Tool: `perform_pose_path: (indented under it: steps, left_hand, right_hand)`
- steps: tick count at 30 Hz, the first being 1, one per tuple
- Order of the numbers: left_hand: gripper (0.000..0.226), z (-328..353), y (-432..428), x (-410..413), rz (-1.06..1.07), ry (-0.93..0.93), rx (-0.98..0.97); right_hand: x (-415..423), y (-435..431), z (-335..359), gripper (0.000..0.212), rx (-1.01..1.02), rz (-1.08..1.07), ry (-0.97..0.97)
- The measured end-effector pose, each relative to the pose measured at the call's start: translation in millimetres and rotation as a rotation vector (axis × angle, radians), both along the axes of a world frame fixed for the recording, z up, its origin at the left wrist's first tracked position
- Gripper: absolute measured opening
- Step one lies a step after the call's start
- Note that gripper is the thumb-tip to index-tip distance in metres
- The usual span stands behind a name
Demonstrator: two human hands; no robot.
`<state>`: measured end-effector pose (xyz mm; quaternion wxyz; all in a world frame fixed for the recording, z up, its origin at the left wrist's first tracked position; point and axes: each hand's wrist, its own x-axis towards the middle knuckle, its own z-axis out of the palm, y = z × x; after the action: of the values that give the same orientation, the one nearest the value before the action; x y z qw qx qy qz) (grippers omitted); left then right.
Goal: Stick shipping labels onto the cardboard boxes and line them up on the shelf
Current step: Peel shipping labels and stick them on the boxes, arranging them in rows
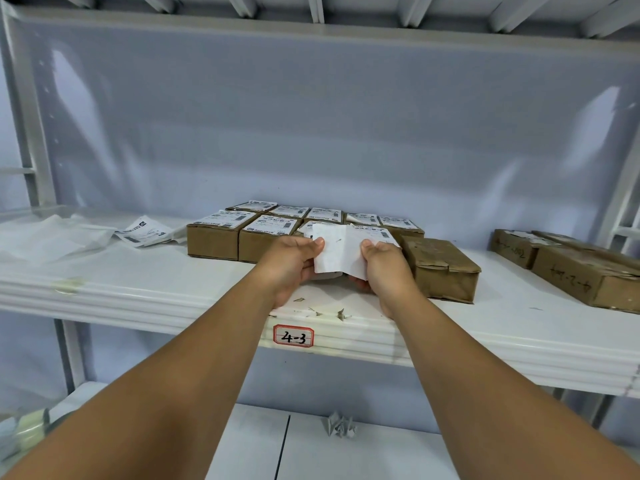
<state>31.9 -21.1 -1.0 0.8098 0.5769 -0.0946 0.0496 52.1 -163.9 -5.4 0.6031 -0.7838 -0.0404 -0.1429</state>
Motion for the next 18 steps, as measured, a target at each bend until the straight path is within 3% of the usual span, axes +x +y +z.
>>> perform_pose_path:
  steps: [8,13,18]
  left_hand:
    - [0.019,3,-2,-5,0.028,0.01,0.05]
    - [0.008,9,4,-6,0.099,0.134,0.063]
    - [0.014,13,23,-13,0.086,0.219,0.085]
  right_hand:
    - [-2,3,7,0.021,0.159,0.006,0.086]
    - [-7,1,8,0.034,-0.077,-0.053,0.027]
    - [-13,4,7,0.035,-0.141,0.004,0.041]
